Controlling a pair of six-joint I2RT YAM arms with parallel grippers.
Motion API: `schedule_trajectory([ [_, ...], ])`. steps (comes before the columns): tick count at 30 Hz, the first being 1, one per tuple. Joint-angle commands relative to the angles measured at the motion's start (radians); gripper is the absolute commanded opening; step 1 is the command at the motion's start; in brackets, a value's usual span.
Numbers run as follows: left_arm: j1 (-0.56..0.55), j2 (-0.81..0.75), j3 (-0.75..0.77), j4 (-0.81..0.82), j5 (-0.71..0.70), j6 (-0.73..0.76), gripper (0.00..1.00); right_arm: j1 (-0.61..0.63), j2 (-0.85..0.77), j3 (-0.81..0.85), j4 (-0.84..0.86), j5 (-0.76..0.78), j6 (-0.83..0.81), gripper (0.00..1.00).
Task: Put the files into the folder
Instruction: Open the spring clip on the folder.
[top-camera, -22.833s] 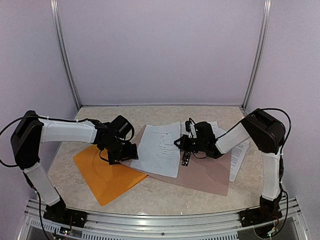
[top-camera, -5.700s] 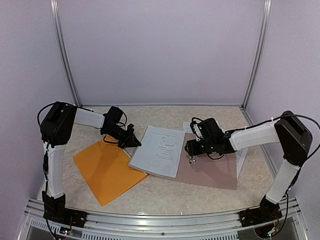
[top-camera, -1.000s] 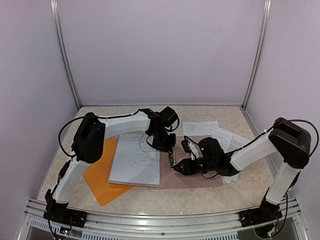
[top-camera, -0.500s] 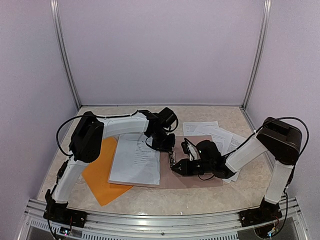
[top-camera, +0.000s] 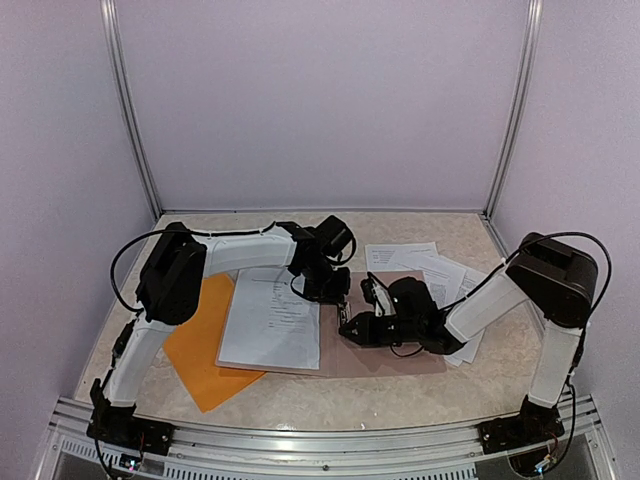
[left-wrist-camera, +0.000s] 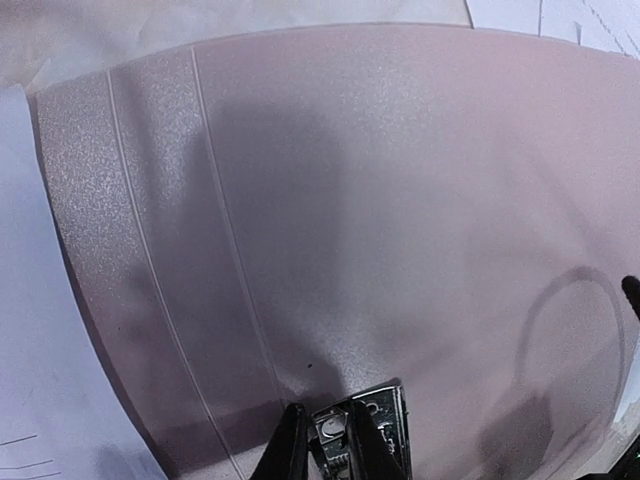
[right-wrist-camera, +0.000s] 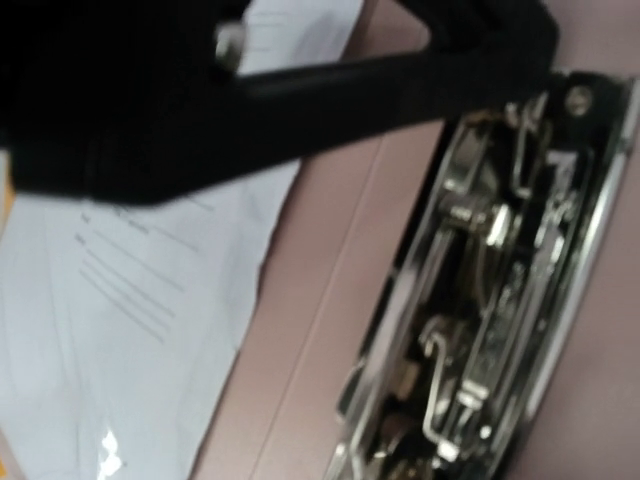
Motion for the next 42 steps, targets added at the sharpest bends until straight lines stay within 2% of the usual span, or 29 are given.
schedule_trajectory([
  [1,-0.017,0.072,-0.061,-0.088,-0.032,0.002,0.12,0.007,0.028,0.035,-0.047,0.039,0.015,0.22],
  [24,-0.025,0.06,-0.091,-0.079,-0.055,0.015,0.12,0.003,0.059,0.054,-0.13,0.075,0.042,0.03],
  [42,-0.026,0.054,-0.103,-0.074,-0.062,0.015,0.12,0.007,0.022,0.015,-0.09,0.024,0.065,0.16],
])
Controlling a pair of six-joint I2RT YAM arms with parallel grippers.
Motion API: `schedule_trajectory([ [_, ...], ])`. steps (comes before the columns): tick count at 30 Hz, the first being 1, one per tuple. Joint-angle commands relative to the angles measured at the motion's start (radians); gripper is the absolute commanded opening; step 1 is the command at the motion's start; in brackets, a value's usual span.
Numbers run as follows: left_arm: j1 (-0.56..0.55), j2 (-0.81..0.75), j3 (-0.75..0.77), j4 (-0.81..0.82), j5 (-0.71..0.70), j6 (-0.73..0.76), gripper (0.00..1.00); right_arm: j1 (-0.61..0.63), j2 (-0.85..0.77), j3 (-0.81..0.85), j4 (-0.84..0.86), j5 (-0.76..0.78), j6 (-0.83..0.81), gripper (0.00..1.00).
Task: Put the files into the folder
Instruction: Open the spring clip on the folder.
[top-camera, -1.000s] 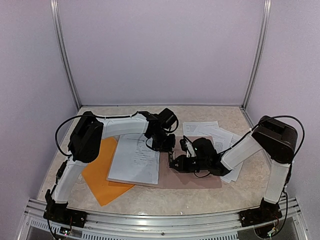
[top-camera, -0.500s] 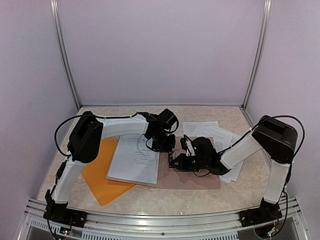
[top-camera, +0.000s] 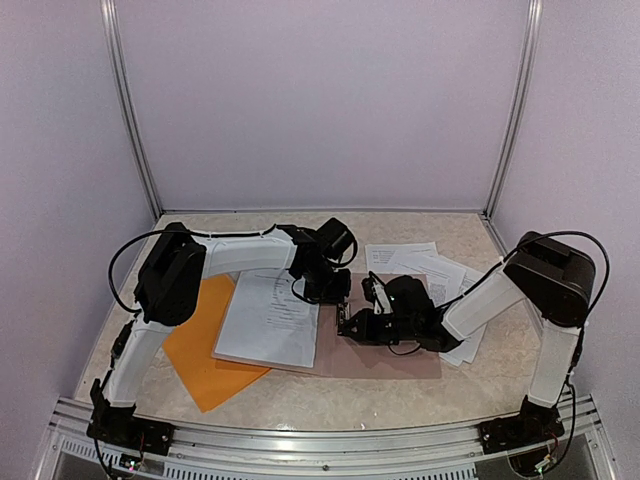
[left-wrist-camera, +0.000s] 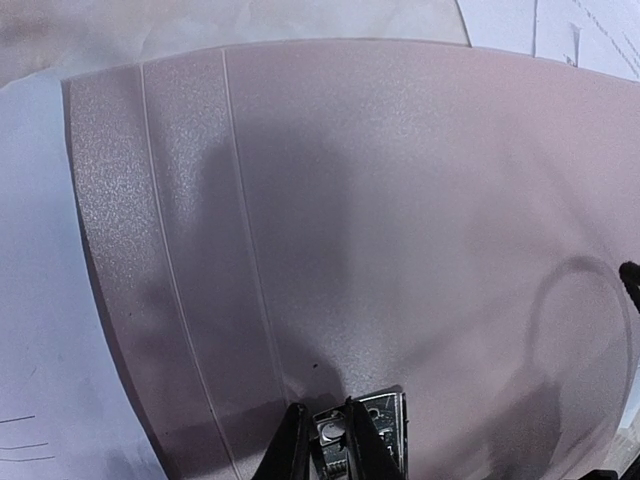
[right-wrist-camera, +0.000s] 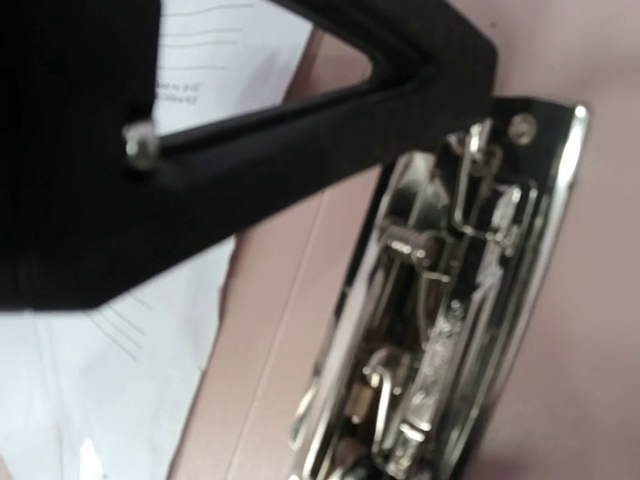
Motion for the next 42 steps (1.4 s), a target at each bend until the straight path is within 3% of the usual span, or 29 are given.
schedule_trajectory([
  [1,-0.013,0.072,-0.063,-0.113,-0.018,0.009,0.12,0.006,0.009,-0.017,-0.046,-0.02,0.003,0.16],
  [23,-0.015,0.071,-0.064,-0.111,-0.019,0.009,0.11,0.02,0.009,-0.018,0.023,-0.072,0.005,0.15],
  [42,-0.021,0.063,-0.071,-0.111,-0.029,0.012,0.11,0.021,0.048,0.05,-0.061,-0.015,0.018,0.14],
])
